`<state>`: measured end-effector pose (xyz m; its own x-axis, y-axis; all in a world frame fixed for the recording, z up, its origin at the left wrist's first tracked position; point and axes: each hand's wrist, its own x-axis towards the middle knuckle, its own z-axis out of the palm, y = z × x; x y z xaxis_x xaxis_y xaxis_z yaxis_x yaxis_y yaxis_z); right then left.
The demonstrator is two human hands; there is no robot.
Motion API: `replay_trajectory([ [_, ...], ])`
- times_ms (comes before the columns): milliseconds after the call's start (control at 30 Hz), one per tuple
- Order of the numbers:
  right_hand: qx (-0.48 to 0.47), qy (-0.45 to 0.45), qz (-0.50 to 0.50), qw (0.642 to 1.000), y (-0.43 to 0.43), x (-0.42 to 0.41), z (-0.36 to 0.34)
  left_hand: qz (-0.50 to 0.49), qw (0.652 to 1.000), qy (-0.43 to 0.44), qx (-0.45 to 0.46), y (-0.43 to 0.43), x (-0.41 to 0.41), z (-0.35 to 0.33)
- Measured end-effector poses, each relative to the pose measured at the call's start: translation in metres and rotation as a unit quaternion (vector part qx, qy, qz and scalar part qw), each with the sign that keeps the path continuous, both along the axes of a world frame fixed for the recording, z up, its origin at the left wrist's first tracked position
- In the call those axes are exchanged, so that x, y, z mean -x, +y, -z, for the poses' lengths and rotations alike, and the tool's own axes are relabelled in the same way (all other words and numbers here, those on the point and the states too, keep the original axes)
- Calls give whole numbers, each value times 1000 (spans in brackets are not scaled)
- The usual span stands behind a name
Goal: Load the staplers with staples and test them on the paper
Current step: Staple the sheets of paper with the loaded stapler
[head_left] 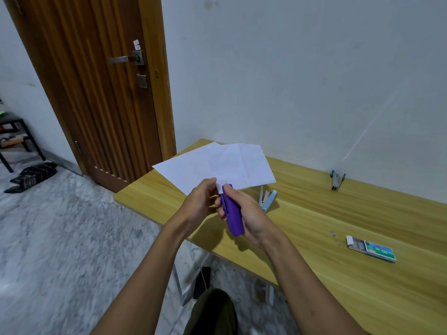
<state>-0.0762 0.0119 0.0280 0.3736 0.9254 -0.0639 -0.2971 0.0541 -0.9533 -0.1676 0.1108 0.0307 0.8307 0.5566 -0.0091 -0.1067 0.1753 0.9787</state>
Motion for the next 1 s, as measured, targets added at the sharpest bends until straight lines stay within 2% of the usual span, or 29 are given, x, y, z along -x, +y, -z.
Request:
replay_trajectory([
  [133, 7, -9, 20, 1000, 2, 2, -1, -11, 999, 13, 35, 4, -3, 2],
  [567, 19, -93, 82, 992, 8, 10, 6, -40, 998, 24, 28, 4, -2, 4],
  [700, 14, -97, 71, 993, 7, 8, 8, -21, 998, 5, 51, 2, 1, 5],
  [767, 10, -68, 69, 995, 6, 6, 10, 8, 1000, -7, 25, 0, 5, 8],
  [900, 0, -19, 42, 999, 7, 3, 12, 38, 996, 4, -86, 1, 10, 17],
  [1000, -2, 10, 38, 999, 8, 1, 10, 31, 995, 8, -96, 1, 11, 17],
])
